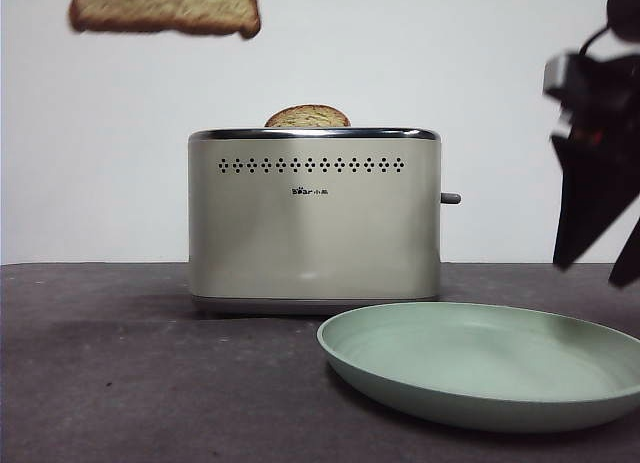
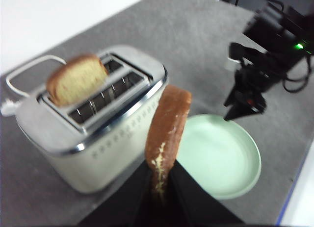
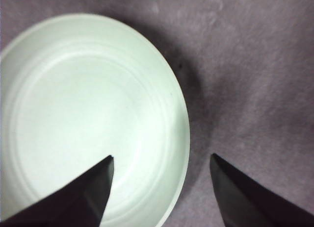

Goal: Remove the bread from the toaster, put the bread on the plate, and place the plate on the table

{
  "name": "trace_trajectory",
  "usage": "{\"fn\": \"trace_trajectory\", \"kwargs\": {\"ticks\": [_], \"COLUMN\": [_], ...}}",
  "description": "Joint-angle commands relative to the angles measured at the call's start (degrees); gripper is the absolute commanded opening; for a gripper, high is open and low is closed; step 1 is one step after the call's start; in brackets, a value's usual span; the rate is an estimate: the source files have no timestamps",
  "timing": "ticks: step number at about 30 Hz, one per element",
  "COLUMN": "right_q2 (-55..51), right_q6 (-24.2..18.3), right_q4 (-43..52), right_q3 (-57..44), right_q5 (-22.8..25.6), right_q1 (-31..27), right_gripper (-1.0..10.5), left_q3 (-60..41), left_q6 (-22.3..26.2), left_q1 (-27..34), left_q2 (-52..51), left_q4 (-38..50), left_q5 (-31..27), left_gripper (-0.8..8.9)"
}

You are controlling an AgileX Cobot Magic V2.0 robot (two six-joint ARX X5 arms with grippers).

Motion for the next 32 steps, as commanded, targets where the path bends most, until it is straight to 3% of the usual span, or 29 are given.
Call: {"fn": "trace_trajectory", "kwargs": {"ticks": [1, 12, 18, 22, 32], "right_q2": [3.5, 13.0, 13.9, 13.4, 1.3], "right_q6": [0.6, 0.6, 0.5, 0.6, 4.2], "right_q4": [1.9, 6.1, 6.4, 6.3, 6.3], "right_q3": [0.2, 0.2, 0.2, 0.2, 0.3], "right_q5": [-0.2, -1.4, -1.6, -3.4, -5.2], "right_q1": [0.2, 0.2, 0.3, 0.3, 4.0], "right_gripper": [2.8, 1.5, 0.0, 0.1, 0.0], "left_q3": [-2.3, -4.7, -4.7, -4.7, -4.7], "left_q6": [-1.6, -3.1, -4.6, -5.4, -7.4], "left_q1": [-0.2, -0.2, -0.2, -0.3, -0.3], "left_q2": [-2.1, -7.2, -7.6, -7.6, -4.8], "left_q4": [0.5, -2.9, -3.1, -3.0, -2.6], "left_q5": [0.1, 0.1, 0.4, 1.6, 11.3], "left_gripper": [0.04, 0.04, 0.04, 0.04, 0.04]}}
